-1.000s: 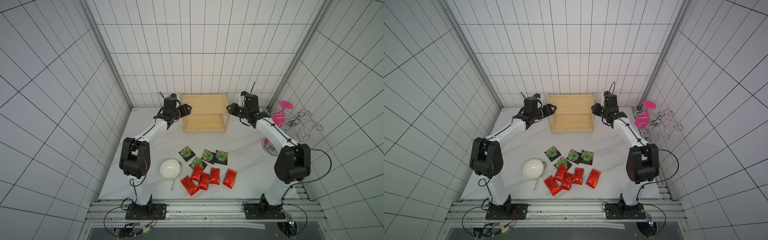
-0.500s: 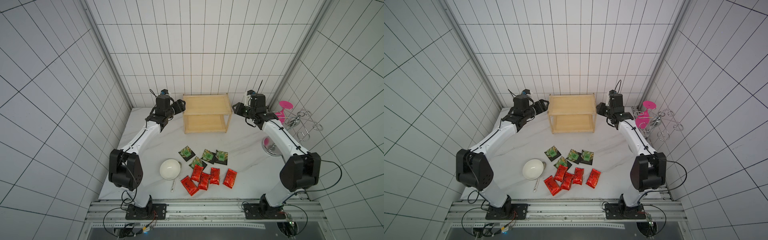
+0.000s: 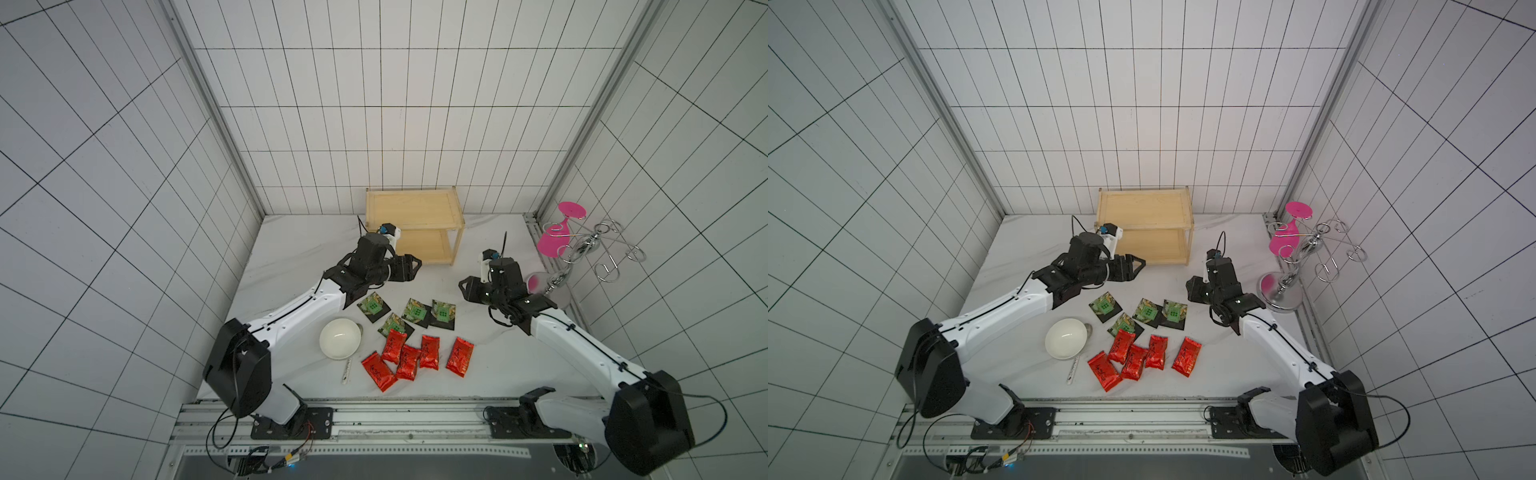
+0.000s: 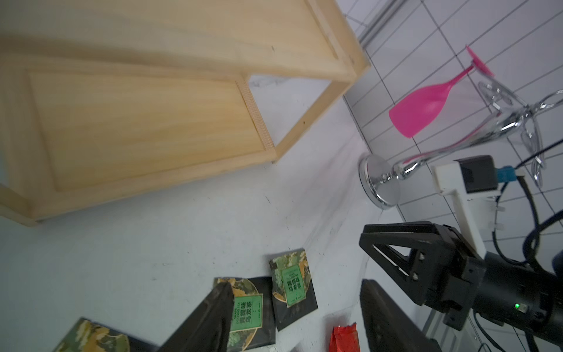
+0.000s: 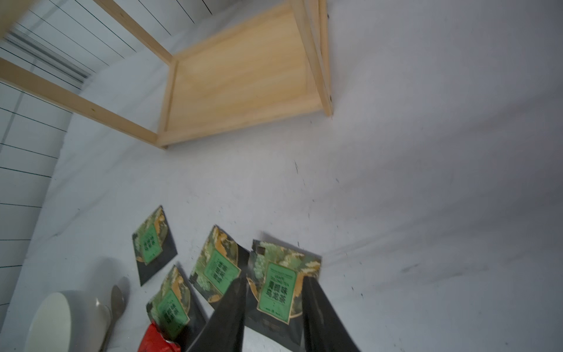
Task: Place the tea bags on the shelf by color
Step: Pick up the tea bag from the center of the board.
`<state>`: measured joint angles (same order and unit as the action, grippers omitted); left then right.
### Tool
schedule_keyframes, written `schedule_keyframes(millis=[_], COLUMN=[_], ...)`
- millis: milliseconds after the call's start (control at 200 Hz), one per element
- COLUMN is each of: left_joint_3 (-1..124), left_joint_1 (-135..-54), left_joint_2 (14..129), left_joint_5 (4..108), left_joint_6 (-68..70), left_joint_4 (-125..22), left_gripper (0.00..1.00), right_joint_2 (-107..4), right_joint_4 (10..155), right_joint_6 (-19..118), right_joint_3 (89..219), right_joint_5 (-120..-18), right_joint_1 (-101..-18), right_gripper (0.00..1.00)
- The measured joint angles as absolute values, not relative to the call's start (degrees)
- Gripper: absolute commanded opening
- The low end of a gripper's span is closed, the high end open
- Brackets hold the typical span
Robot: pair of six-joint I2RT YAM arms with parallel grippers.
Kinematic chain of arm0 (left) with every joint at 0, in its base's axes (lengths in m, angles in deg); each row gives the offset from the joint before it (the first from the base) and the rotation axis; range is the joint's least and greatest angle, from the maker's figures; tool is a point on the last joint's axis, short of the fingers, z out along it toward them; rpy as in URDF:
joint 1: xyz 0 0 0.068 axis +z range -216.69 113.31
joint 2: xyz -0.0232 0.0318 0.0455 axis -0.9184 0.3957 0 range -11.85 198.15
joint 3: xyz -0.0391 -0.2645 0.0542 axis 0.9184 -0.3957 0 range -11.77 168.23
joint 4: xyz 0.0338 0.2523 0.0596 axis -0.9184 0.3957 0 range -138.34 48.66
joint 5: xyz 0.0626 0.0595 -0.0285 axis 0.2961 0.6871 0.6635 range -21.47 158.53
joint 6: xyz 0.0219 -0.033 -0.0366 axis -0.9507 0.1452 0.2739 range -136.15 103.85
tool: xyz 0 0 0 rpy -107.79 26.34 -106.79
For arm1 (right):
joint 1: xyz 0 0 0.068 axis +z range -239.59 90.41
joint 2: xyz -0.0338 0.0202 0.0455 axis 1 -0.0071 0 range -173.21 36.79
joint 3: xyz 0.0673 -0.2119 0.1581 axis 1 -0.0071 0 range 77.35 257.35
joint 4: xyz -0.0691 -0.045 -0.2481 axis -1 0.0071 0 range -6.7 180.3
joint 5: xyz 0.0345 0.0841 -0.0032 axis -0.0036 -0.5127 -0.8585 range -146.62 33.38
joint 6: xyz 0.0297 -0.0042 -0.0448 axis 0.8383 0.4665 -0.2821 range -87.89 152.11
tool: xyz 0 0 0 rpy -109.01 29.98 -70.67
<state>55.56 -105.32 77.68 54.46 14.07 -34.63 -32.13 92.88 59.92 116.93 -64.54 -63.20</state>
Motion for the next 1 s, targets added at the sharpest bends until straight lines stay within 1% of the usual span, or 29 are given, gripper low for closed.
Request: schedule_keyframes(millis=[30,75,135,195,300,560,801,921,1001], left_joint_3=[56.0,57.5,60.1,62.1,63.8,65.3,66.7,67.2,67.3], left_joint_1=[-106.1,-106.8,-107.1,-107.3,-107.6,-108.6,-108.4,-108.4,-108.4], left_joint_2=[80.0,83.6,88.5,92.5,96.7,102.1,106.0,107.3,107.4], left_joint_5=[53.0,51.0,48.7,46.9,44.7,41.9,41.0,40.9,40.8], left_joint_6=[13.9,13.5,13.1,13.1,12.9,12.5,12.3,12.3,12.2], left_joint_4=[-34.3,-33.3,-31.9,-31.2,-30.4,-29.6,-28.9,-28.8,-28.6], left_gripper=[0.63,0.58,0.57,0.54,0.53,0.54,0.53,0.48,0.4], right_joint_2=[-32.8,-34.0,-35.8,-37.6,-40.4,-47.1,-50.8,-51.6,-52.0], right_joint_4=[92.1,90.9,88.6,85.8,81.3,74.4,70.2,68.6,67.5], right_joint_6=[60.1,60.5,60.9,61.2,61.7,62.5,63.0,63.5,63.9], right_joint_3=[115.4,113.8,112.9,112.3,111.3,108.6,108.4,108.2,108.0], right_joint_5=[-64.9,-65.5,-66.4,-67.3,-69.1,-72.7,-75.3,-75.9,-76.1], right_joint_1=[-63.2,-63.2,-63.2,-63.2,-63.2,-63.7,-64.1,-64.1,-64.1], right_gripper=[0.31,0.29,0.25,0.22,0.2,0.19,0.19,0.19,0.18])
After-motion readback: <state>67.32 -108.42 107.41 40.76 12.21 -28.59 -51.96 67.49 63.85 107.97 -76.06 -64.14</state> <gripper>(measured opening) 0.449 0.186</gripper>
